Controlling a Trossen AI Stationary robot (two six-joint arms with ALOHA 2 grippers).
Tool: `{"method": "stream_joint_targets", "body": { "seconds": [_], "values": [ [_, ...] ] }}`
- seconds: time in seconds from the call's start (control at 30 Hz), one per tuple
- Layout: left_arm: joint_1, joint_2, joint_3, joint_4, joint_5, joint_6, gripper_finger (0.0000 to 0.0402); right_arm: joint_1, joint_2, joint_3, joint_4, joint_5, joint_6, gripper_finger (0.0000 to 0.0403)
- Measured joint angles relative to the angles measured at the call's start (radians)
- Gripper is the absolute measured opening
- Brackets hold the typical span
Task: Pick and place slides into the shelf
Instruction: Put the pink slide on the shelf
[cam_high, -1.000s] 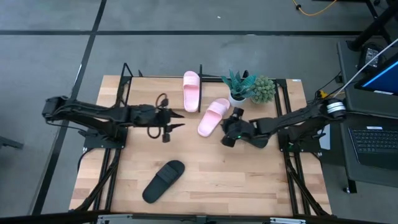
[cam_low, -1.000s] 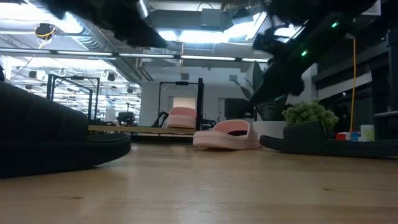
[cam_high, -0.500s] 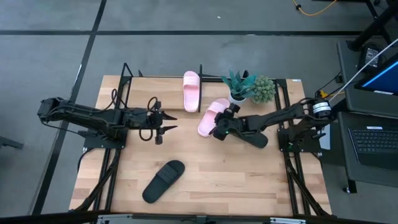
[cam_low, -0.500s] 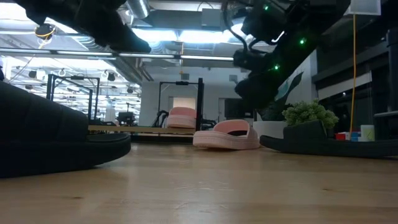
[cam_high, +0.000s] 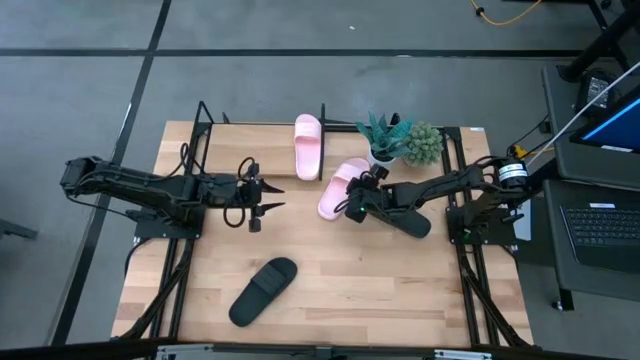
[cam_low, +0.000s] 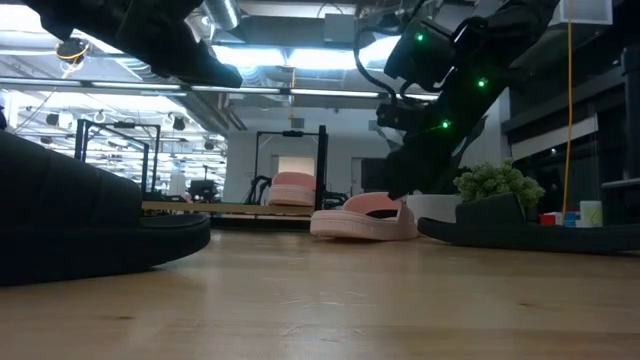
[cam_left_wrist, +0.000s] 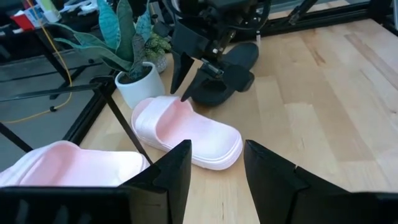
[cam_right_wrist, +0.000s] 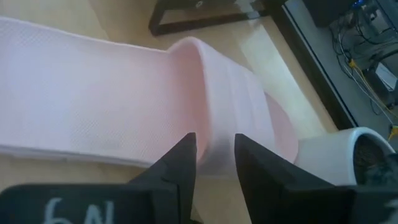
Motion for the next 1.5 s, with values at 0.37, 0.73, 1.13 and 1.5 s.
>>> {"method": "stream_joint_targets", "body": {
  "seconds": [0.37, 0.73, 1.13, 1.5],
  "values": [
    [0.000, 0.000, 0.000, 0.000, 0.000, 0.024, 0.0140, -0.008, 0.000, 0.000, -0.023, -0.001, 0.039, 0.0112],
    [0.000, 0.000, 0.000, 0.000, 0.000, 0.026, 0.0140, -0.036, 0.035, 0.002, -0.018, 0.000, 0.037, 0.0112],
    [0.000, 0.000, 0.000, 0.000, -0.001, 0.025, 0.0140, -0.039, 0.030, 0.001, -0.017, 0.000, 0.017, 0.0071],
    [0.000, 0.000, 0.000, 0.000, -0.001, 0.025, 0.0140, -0.040, 0.030, -0.001, -0.027, 0.018, 0.042, 0.0008]
  ]
}}
